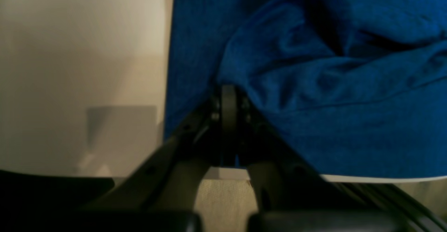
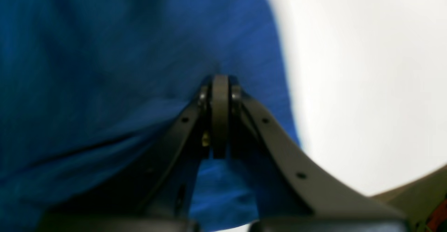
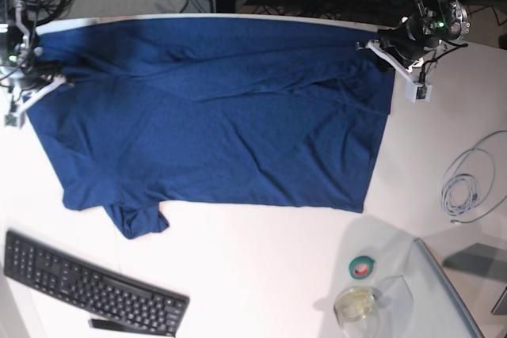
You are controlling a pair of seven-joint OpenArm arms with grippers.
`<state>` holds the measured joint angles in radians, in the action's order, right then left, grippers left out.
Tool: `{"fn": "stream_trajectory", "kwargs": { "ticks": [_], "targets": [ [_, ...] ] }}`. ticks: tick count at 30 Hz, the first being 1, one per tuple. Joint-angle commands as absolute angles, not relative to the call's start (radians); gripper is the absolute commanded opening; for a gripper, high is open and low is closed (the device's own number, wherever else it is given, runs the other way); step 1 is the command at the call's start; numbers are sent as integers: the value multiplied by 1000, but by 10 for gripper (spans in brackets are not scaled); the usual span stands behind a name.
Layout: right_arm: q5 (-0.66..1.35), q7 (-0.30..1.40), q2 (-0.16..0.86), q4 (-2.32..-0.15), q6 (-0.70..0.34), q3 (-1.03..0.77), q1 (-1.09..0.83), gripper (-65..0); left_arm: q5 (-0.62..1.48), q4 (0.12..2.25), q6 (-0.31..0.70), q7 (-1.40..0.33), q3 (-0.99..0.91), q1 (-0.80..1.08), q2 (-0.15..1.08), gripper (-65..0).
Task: Layout the t-shirt on the table in an organized manner, then fold the t-shirt properly
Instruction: 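Hold the shirt corners with both grippers and stretch the edge taut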
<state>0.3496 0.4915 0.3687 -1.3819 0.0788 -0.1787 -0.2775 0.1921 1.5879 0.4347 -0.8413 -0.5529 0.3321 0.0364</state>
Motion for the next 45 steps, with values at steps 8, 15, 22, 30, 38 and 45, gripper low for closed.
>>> {"fn": "stream_trajectory", "kwargs": {
  "ticks": [8,15,22,30,38,45],
  "targets": [
    [344,478,386,-1402,84,-220,-274,-650,206,1606,432,-829,-616,334,45,-650],
    [346,539,343,-1454,56,-216,-275,-366,206,1610,433,-829,-608,332,44,-650],
    [343,558,314,-1448,-44,-216,-269,-359,206,1604,433,-829,-607,328,38,-650],
    [343,559,314,-1385,-51,-214,-243,-453,206,1604,433,-829,-607,328,38,-650],
    [343,553,314,-1412,-51,-225,-246,-650,206,1554,433,-828,-607,325,38,-650],
    [343,552,315,-1438,-44,-300,-242,-650,206,1514,433,-828,-607,302,39,-650]
  ]
}}
